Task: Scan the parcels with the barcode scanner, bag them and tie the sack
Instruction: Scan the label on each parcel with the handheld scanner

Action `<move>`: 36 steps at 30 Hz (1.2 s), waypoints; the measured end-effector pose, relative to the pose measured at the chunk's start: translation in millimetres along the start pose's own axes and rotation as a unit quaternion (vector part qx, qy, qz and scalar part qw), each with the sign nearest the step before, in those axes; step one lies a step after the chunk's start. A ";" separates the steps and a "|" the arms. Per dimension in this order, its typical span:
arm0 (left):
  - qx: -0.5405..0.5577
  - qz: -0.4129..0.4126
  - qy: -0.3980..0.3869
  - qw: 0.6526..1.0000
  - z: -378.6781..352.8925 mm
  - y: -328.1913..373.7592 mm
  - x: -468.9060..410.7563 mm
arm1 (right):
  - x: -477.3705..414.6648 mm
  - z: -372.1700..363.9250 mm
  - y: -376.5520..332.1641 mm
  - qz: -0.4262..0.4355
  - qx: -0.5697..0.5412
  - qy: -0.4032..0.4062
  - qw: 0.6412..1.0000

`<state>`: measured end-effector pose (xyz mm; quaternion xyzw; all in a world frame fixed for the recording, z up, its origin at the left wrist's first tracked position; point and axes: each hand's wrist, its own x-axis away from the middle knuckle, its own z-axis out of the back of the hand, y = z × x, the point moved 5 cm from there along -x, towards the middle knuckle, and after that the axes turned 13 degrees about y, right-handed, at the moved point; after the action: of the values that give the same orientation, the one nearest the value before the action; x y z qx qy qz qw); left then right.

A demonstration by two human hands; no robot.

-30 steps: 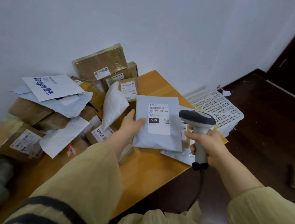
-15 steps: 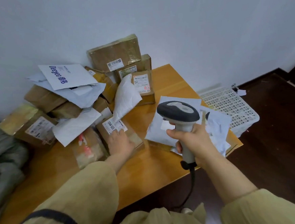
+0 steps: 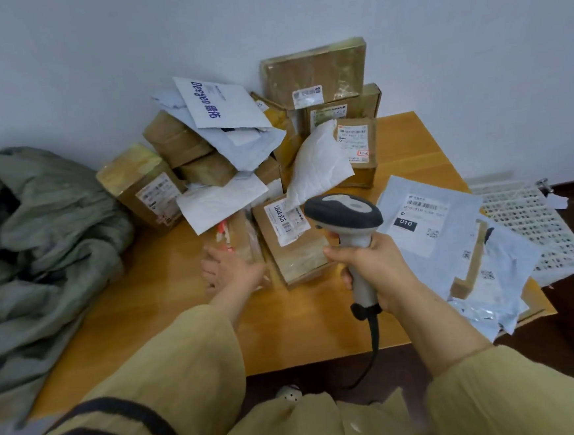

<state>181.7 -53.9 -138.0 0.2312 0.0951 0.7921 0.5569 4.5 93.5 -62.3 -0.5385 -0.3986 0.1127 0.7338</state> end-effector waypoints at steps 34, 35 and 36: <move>0.262 -0.091 -0.327 0.903 77.2 36.3 32.6 | 23.9 1.6 -37.6 0.083 -0.037 0.005 0.996; 0.259 -0.107 -0.300 0.912 78.5 40.6 32.0 | 29.3 2.9 -38.8 0.078 -0.045 -0.011 0.996; 0.255 -0.125 -0.273 0.919 79.2 44.8 30.9 | 34.6 4.2 -39.5 0.073 -0.052 -0.028 0.996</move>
<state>173.1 -49.9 -42.3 0.5589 0.1656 0.5710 0.5780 13.8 101.5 -11.0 -0.6004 -0.3840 0.1599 0.6831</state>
